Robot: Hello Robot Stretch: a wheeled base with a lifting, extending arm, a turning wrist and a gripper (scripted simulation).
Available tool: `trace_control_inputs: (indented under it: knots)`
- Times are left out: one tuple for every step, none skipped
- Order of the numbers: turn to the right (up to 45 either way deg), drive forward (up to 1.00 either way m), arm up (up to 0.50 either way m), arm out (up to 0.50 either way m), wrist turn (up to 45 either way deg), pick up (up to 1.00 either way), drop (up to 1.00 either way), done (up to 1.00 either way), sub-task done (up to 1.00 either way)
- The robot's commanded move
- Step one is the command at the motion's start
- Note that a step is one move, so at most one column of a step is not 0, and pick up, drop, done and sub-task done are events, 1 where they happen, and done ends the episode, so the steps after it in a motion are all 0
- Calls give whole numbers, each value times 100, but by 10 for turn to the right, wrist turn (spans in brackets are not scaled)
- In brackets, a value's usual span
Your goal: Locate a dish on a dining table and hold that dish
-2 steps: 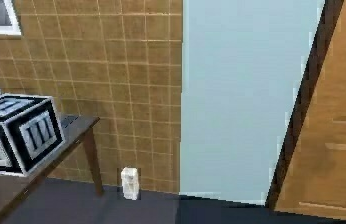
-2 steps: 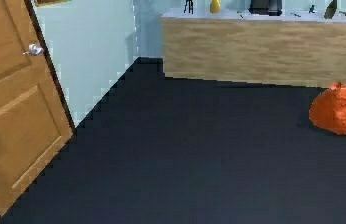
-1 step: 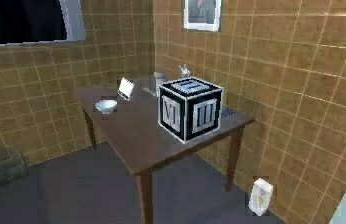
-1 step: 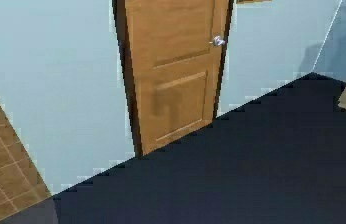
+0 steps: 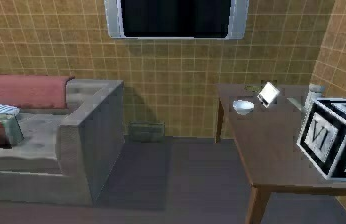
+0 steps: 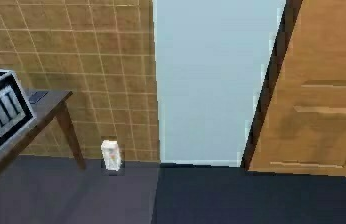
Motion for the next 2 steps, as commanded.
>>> trace_control_inputs:
  knots:
    - [0, 45, 0, 0, 0, 0, 0, 0, 0]
    - [-450, 0, 0, 0, 0, 0, 0, 0, 0]
